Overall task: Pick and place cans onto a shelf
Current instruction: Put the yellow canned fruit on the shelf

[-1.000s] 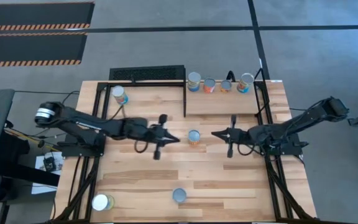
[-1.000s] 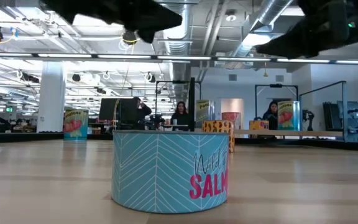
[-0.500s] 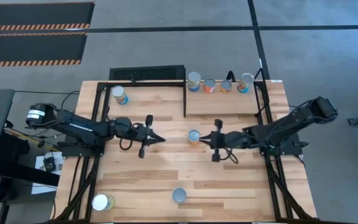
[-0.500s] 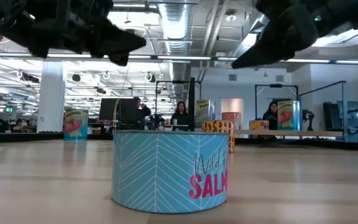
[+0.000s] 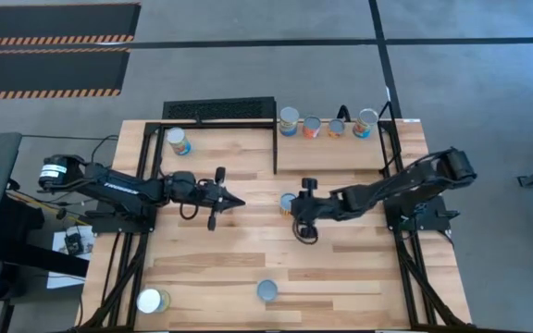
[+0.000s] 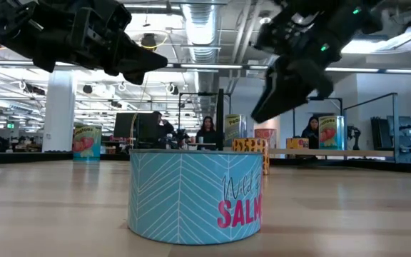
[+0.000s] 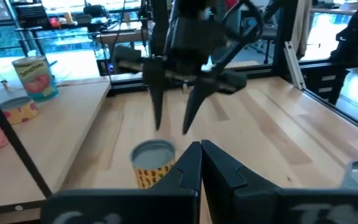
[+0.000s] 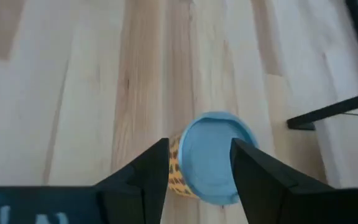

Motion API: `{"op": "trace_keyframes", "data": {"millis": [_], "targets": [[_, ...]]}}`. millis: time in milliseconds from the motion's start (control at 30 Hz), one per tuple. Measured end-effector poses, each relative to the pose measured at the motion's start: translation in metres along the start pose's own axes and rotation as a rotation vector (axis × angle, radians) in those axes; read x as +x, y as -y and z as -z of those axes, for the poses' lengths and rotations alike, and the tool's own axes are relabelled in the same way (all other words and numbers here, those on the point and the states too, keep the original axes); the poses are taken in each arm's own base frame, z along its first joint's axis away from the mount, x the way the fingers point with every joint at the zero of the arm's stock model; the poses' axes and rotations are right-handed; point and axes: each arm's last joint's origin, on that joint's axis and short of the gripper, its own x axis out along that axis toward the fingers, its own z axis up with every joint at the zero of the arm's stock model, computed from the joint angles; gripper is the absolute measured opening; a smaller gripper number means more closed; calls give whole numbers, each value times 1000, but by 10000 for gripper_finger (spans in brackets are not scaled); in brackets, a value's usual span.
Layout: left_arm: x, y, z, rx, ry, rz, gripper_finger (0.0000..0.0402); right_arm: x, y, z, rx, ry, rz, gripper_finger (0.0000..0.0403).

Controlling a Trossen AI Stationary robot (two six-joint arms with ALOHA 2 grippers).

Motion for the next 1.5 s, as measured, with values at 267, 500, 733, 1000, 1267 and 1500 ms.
{"op": "trace_keyframes", "data": {"millis": [267, 500, 733, 1000, 1267, 1500], "targets": [[0, 0, 2, -3, -18, 2, 0, 29, 4, 6, -39, -138, -26, 152], [0, 0, 2, -2, -15, 1, 0, 39, 8, 5, -39, -194, -42, 68], [0, 0, 2, -13, -17, -5, 0, 20, 14, -7, -35, -232, -82, 15], [0, 0, 1, -27, -15, -11, 0, -26, 69, -28, 237, -232, 78, 10], [0, -1, 2, -30, -18, -18, 0, -20, 147, -8, 471, -277, 261, 15], [0, -1, 2, -31, -18, -19, 0, 3, 182, 15, 674, -333, 295, 17]]}}
